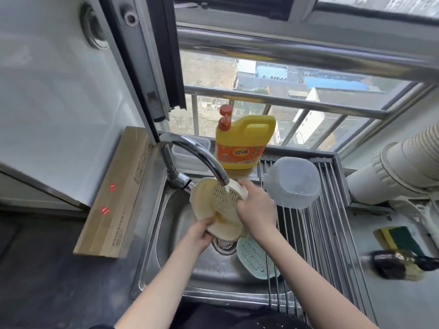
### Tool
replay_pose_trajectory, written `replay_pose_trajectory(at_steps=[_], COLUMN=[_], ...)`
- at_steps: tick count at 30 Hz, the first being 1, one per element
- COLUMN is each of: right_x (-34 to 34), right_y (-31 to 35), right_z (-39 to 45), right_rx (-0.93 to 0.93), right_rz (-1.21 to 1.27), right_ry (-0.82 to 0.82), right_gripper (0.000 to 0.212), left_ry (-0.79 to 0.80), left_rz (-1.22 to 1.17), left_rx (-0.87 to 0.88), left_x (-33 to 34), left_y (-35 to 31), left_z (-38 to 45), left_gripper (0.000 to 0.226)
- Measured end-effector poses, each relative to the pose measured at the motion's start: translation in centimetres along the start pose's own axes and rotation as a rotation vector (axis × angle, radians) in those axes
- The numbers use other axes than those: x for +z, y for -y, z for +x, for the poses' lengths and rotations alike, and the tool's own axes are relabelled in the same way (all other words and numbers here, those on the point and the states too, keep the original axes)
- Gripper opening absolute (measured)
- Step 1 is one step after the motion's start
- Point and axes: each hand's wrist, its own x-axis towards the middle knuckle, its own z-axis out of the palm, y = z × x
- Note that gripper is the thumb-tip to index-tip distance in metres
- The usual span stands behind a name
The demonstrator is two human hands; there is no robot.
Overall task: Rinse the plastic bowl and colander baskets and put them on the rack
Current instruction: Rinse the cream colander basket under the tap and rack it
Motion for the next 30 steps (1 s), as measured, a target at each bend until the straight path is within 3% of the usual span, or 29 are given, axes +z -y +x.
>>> replay_pose_trajectory(at_steps=[4,9,11,13,16,19,21,25,27,30], right_x=[-1.2,-1.0,-0.6,-0.1,0.2,0.4,0.8,2.2,3.2,3.6], right_y=[-1.1,-4.2,-5.1,-5.7,-6.1,-5.7,-4.9,-3.3,-3.7,-4.8], right_z=[-2.2,-1.8,-1.5,-0.9,0.5,1.5,1.6,0.0,-0.5,-0.6], right_rx=[0.115,0.24,0.294,0.3,0.242,0.212,0.171,0.208,0.267,0.475], right_rz=[0.197,0.44,0.435,0.311,0.038,0.134,0.256,0.459,0.496,0.651], right_ry=[-0.082,-0.027,0.004,0.035,0.043,0.007,-0.048,-0.073,-0.038,0.161], right_gripper=[0.052,0.033,0.017,0.021,0.032,0.035,0.035,0.027,0.017,0.02], left_ry=[0.083,0.223,0.231,0.223,0.204,0.126,0.03,0.067,0.072,0.018], left_rz=[-0.107,-0.107,0.028,0.276,0.575,0.587,0.441,0.048,-0.04,0.111], left_rx=[-0.055,0.072,0.133,0.219,0.419,0.568,0.481,0.074,0.035,0.129], left_x=[2.8,2.7,2.3,2.2,2.5,2.1,1.4,1.2,1.2,0.8], left_y=[0.3,-0.3,-0.8,-1.2,-1.7,-1.5,-0.7,1.8,2.0,1.9], left_z=[-0.1,0.5,0.9,0.6,-0.8,-0.5,0.2,0.1,0.1,0.6], left_gripper=[0.036,0.024,0.04,0.053,0.044,0.056,0.063,0.036,0.033,0.035])
